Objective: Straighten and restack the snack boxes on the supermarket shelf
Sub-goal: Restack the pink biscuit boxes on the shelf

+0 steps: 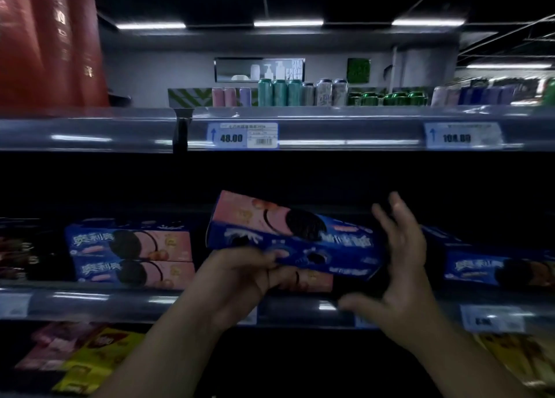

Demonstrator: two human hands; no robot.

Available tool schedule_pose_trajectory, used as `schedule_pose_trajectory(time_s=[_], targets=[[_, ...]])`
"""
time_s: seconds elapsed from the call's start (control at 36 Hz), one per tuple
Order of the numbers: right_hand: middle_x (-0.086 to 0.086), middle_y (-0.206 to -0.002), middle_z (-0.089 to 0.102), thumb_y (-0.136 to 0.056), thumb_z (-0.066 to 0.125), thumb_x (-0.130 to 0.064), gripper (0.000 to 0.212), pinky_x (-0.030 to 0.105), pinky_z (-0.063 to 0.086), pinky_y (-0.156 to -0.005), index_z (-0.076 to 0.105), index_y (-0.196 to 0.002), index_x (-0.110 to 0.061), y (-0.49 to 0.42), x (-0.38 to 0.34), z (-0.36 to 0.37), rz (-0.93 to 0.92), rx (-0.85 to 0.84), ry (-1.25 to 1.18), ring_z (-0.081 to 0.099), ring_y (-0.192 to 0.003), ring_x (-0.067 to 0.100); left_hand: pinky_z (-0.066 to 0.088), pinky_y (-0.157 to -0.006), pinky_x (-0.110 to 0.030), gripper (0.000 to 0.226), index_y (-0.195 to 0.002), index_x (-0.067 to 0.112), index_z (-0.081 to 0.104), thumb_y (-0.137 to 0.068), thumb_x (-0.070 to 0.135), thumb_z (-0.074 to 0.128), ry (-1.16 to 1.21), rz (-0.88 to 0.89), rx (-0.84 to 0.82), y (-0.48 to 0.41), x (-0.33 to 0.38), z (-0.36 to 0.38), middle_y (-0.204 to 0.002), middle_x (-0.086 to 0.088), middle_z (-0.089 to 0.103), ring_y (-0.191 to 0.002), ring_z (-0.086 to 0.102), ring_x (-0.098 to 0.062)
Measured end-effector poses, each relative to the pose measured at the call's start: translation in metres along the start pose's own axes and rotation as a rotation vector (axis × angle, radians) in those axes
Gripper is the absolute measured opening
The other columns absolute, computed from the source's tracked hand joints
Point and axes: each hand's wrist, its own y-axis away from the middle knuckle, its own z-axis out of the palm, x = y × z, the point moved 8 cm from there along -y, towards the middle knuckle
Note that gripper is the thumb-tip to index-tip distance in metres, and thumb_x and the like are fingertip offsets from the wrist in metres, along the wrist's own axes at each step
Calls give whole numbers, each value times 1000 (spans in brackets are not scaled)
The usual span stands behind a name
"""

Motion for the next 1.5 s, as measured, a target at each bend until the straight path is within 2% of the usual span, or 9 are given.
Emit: schedule_pose_trajectory(time_s=[0.08,0.19,0.39,0.53,0.81,1.06,1.17,1.28,1.5], targets=[[-34,-141,38,-58,69,-75,81,19,42,-95,32,-129,-68,-10,14,-2,339,35,-258,40,-131,-6,55,-87,-54,71,-110,-6,66,-43,-4,88,-32,33,-79,1,3,-4,-116,-26,62,-110,62,-45],[0,-120,67,-61,81,-58,59,41,53,-89,63,-116,-47,-12,34,13,632,-68,-447,68,-104,19,52,-92,-53,70,-117,-2,65,-52,0,89,-85,95,-132,-1,8,-6,-120,-23,63,-115,59,-42],[5,-86,72,-72,76,-21,15,36,52,-76,69,-85,-25,-24,29,5,557,125,-476,66,-80,20,56,-84,-45,44,-78,9,73,-42,15,98,-83,176,-29,0,17,-11,-87,-14,73,-95,70,-34],[12,-90,69,-62,79,-30,39,36,52,-72,60,-91,-13,-24,28,3,568,263,-510,66,-79,21,55,-90,-45,85,-123,9,54,-49,17,96,-115,111,34,2,15,-10,-123,-20,65,-113,63,-40],[1,-82,68,-57,83,-27,29,29,54,-66,62,-76,-21,-4,9,45,639,-184,-495,65,-75,13,54,-91,-50,63,-123,23,56,-64,20,78,-453,68,191,19,4,-4,-112,-1,72,-103,69,-25],[12,-110,67,-52,87,-56,86,42,55,-64,54,-128,-30,-30,9,11,623,-90,-601,68,-85,29,51,-87,-31,62,-138,31,50,-82,15,71,-811,-41,-61,36,7,-7,-127,5,66,-114,64,-19],[11,-87,73,-69,80,-22,51,33,55,-55,61,-116,-22,-31,7,15,673,-168,-594,68,-68,25,49,-99,-37,60,-138,27,51,-83,18,73,-885,-38,-44,31,20,-12,-131,6,63,-117,62,-17],[10,-82,71,-66,71,-17,49,41,60,-69,61,-113,-4,-33,21,20,712,-90,-636,69,-70,24,44,-88,-12,40,-118,36,61,-78,33,67,-1197,238,22,16,58,5,-110,27,67,-103,59,13],[7,-99,73,-71,73,-11,43,37,55,-85,56,-110,-11,-36,64,38,716,-16,-667,68,-92,22,38,-98,-24,58,-136,34,51,-83,35,74,-1824,304,162,-16,84,-15,-133,10,48,-117,48,-9]])
